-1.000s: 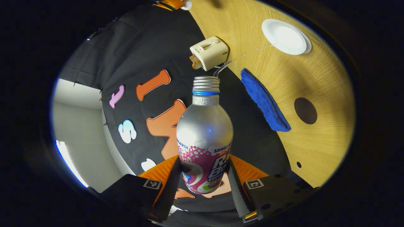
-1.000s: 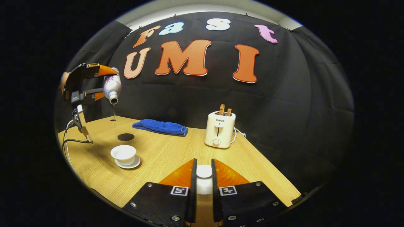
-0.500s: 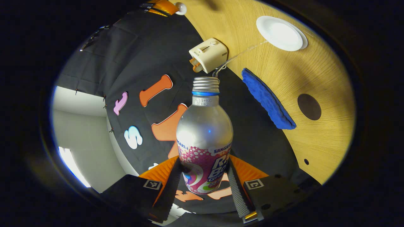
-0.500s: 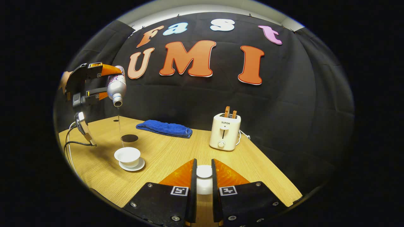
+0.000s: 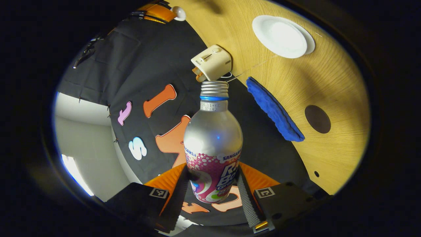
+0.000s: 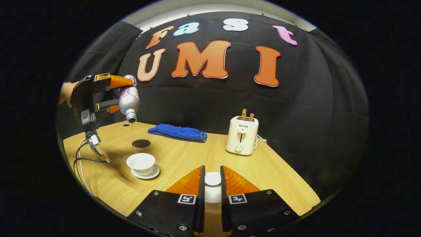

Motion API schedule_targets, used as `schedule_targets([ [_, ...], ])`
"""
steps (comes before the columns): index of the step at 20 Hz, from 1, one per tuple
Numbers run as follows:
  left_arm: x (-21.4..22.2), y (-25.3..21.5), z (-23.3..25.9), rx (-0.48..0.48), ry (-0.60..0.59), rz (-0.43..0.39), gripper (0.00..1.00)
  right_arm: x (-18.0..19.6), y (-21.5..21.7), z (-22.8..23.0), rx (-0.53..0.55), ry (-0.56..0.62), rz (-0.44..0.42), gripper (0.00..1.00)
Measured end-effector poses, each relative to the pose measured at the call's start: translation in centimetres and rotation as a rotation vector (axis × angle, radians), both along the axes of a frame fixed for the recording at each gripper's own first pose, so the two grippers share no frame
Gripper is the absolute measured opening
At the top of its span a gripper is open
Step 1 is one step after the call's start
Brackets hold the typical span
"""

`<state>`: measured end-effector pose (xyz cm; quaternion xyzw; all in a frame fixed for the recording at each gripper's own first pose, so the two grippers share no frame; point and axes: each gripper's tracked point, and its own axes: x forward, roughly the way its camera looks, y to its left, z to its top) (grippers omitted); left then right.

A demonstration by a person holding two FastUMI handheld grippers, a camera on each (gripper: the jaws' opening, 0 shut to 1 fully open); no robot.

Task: Open the teacup lid with one hand, grasp the water bottle and pour water into the teacup with the other hand; after pouring, place the water bottle on the coaster and then close the teacup lid.

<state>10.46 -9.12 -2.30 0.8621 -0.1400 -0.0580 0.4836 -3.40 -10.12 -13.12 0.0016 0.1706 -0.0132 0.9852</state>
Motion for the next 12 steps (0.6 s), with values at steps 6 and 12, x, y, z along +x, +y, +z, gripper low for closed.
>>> schedule_targets([
  [6,-0.5,-0.3,0.2,-0.067,-0.044,-0.045,0.80,0.4,2.0,0.4,0.003,-0.008,0.045,0.21],
  [12,-1.2,0.0,3.8,-0.267,-0.131,-0.100,0.80,1.4,3.6,1.4,0.014,-0.023,0.062,0.21],
])
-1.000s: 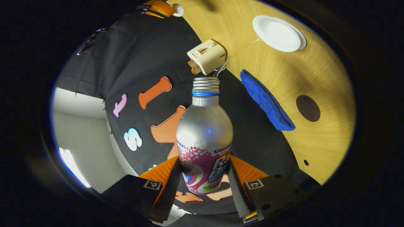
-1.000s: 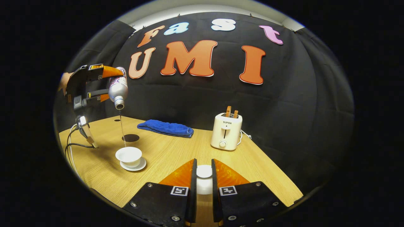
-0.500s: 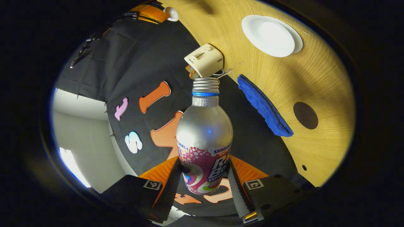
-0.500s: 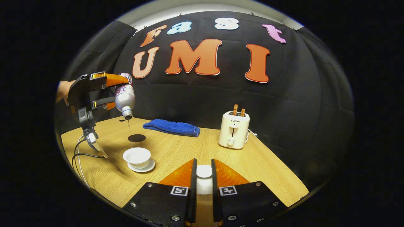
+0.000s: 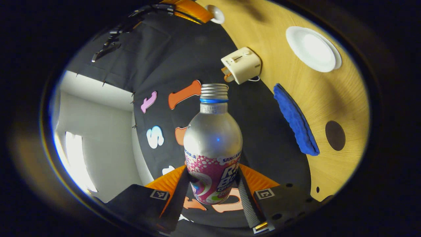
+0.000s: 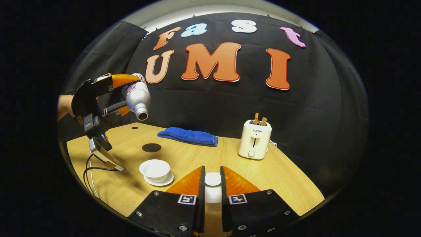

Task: Open the teacup lid with one hand, grasp the water bottle and pour water into the teacup with the other hand; after pouring, place the water bottle on the coaster and then close the teacup lid.

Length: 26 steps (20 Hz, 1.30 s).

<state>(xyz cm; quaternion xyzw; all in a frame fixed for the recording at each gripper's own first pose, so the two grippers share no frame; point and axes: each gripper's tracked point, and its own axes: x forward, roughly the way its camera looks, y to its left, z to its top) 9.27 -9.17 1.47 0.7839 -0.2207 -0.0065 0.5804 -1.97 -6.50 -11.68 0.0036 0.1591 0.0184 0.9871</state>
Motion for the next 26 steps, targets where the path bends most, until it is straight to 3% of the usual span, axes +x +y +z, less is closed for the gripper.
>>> schedule_targets([
  [4,0.2,2.2,2.1,-0.208,-0.017,0.023,0.83,0.9,1.2,0.8,0.011,-0.012,0.010,0.21],
  [5,0.2,2.7,2.3,-0.276,-0.011,0.028,0.80,1.0,1.6,1.0,0.020,-0.014,0.015,0.21],
  [7,0.7,3.9,2.8,-0.443,0.016,0.040,0.76,1.4,2.2,1.2,0.028,-0.017,0.023,0.22],
  [10,1.4,5.5,3.0,-0.716,0.079,0.042,0.80,2.0,3.2,1.5,0.036,-0.020,0.028,0.21],
  [11,1.6,5.7,3.1,-0.799,0.100,0.036,0.75,2.1,3.5,1.5,0.038,-0.023,0.030,0.21],
  [12,1.9,5.7,3.1,-0.881,0.124,0.029,0.80,2.2,3.9,1.6,0.039,-0.025,0.035,0.21],
  [13,2.0,6.0,3.1,-0.962,0.143,0.021,0.75,2.4,4.3,1.6,0.041,-0.028,0.037,0.21],
  [15,2.5,6.2,2.9,-1.092,0.181,0.009,0.80,2.7,4.8,1.8,0.049,-0.031,0.043,0.21],
  [20,3.9,6.1,0.7,-1.364,0.287,0.010,0.84,3.0,5.9,2.3,0.064,-0.046,0.058,0.21],
  [23,5.9,6.6,-2.2,-1.568,0.392,0.042,0.75,3.2,6.5,2.1,0.072,-0.036,0.071,0.21],
  [26,6.9,7.2,-5.5,-1.740,0.508,0.081,0.80,3.2,6.7,1.8,0.069,-0.034,0.077,0.21],
])
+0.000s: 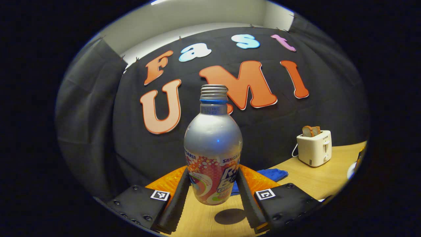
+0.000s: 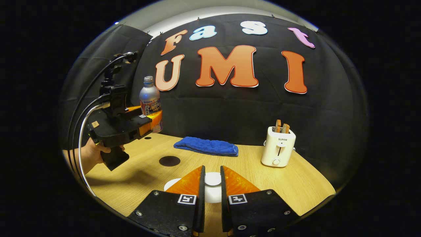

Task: Open the teacup lid with one hand, grasp the water bottle and pour water into the teacup with the other hand; after pouring, place the water bottle on the coaster and then close the teacup lid.

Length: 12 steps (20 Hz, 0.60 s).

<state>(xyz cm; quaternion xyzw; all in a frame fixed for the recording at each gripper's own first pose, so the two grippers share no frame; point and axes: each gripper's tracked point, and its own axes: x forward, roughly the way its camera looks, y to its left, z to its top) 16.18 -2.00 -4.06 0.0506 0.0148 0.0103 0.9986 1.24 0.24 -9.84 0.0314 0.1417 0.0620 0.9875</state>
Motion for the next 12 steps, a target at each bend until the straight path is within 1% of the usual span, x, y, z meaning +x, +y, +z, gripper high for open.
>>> schedule_targets([
  [1,0.4,-0.3,-1.2,-0.074,0.028,-0.027,0.80,0.0,0.2,-0.1,0.003,0.004,0.007,0.21],
  [2,0.8,-0.1,-2.3,-0.132,0.064,-0.035,0.80,0.0,0.4,-0.3,0.005,0.013,0.012,0.21],
  [3,1.0,0.2,-3.5,-0.173,0.094,-0.045,0.84,0.1,0.4,-0.6,0.005,0.015,0.012,0.21],
  [4,1.4,0.5,-4.4,-0.200,0.117,-0.044,0.75,0.2,0.4,-0.8,0.004,0.018,0.015,0.21],
  [5,1.7,0.6,-5.1,-0.221,0.133,-0.052,0.80,0.3,0.7,-0.9,0.006,0.020,0.017,0.21],
  [6,2.1,0.6,-5.7,-0.245,0.152,-0.059,0.80,0.4,0.9,-1.1,0.008,0.025,0.023,0.21],
  [7,2.0,-0.2,-6.7,-0.283,0.184,-0.098,0.80,0.4,1.1,-1.2,0.010,0.029,0.027,0.21],
  [8,2.2,-0.5,-7.6,-0.322,0.218,-0.115,0.75,0.6,1.2,-1.5,0.013,0.039,0.029,0.21],
  [9,2.6,-0.5,-8.9,-0.331,0.249,-0.115,0.75,0.7,1.4,-1.8,0.015,0.045,0.033,0.21],
  [10,3.1,-0.3,-10.1,-0.330,0.267,-0.108,0.80,0.8,1.5,-1.9,0.013,0.047,0.033,0.21],
  [11,3.6,-0.2,-11.1,-0.325,0.284,-0.104,0.80,0.8,1.5,-2.1,0.010,0.051,0.035,0.21],
  [12,3.9,-0.2,-11.9,-0.324,0.301,-0.102,0.76,1.0,1.7,-2.4,0.009,0.054,0.040,0.21],
])
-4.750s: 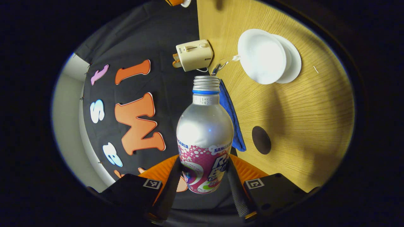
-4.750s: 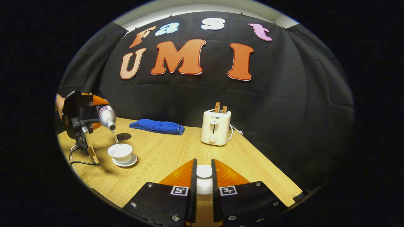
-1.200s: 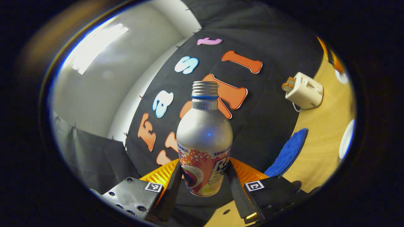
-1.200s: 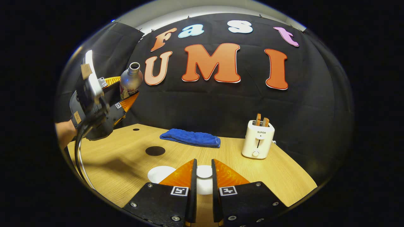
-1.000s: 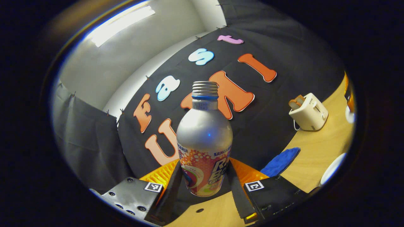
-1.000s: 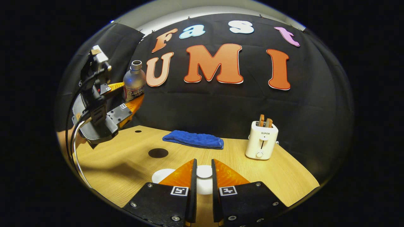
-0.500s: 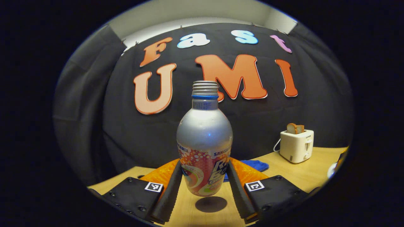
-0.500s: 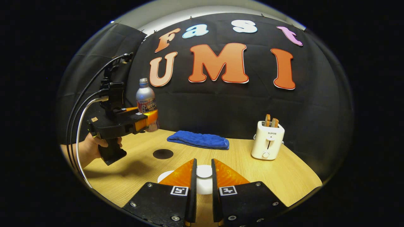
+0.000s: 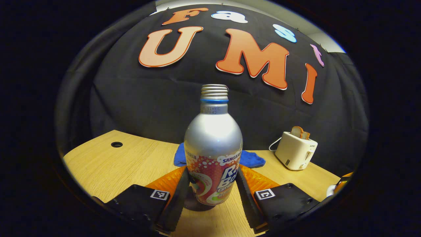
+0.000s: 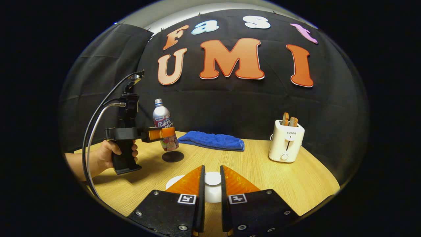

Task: Open the teacup lid with one hand, grasp the water bottle and pour water into the teacup with the other hand; after pouring, place the water bottle on the coaster and then close the teacup lid.

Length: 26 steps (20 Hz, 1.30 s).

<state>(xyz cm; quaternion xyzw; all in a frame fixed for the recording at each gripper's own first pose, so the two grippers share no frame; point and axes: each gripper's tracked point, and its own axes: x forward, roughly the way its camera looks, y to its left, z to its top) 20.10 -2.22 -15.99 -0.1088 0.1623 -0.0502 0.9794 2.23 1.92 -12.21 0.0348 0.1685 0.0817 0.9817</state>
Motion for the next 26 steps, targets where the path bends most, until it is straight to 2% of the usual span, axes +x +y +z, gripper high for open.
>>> schedule_targets([
  [1,0.2,-0.1,-0.8,0.001,0.015,0.003,0.80,0.2,0.2,-0.2,0.003,0.005,0.002,0.21],
  [5,0.8,0.2,-3.3,0.019,0.068,0.023,0.80,0.8,0.6,-0.8,0.016,0.019,0.011,0.21],
  [6,0.8,0.4,-3.7,0.027,0.075,0.026,0.76,0.9,0.7,-0.9,0.020,0.021,0.015,0.21],
  [7,0.9,0.5,-4.1,0.030,0.081,0.026,0.80,1.0,0.9,-1.0,0.025,0.023,0.018,0.21],
  [8,0.9,0.4,-4.6,0.028,0.096,0.021,0.76,1.2,1.0,-1.2,0.029,0.027,0.020,0.21],
  [9,1.2,0.1,-4.4,0.026,0.085,0.026,0.84,1.2,1.1,-1.3,0.029,0.030,0.023,0.21],
  [11,1.3,0.1,-4.7,0.022,0.095,0.016,0.76,1.3,1.5,-1.5,0.030,0.035,0.029,0.21],
  [13,1.0,0.0,-4.6,0.019,0.095,0.005,0.85,1.4,1.8,-1.6,0.034,0.036,0.034,0.21],
  [16,0.6,0.2,-5.4,0.036,0.111,0.013,0.88,1.6,2.4,-1.8,0.039,0.036,0.043,0.21],
  [17,0.6,0.4,-5.2,0.027,0.107,0.011,0.94,1.6,2.7,-1.8,0.045,0.036,0.047,0.21],
  [18,0.4,0.2,-5.1,0.013,0.104,0.006,0.96,1.7,2.9,-1.7,0.049,0.034,0.049,0.21],
  [26,-2.6,0.7,-4.1,0.073,0.082,-0.022,0.98,1.5,5.2,-2.6,0.039,0.036,0.075,0.21],
])
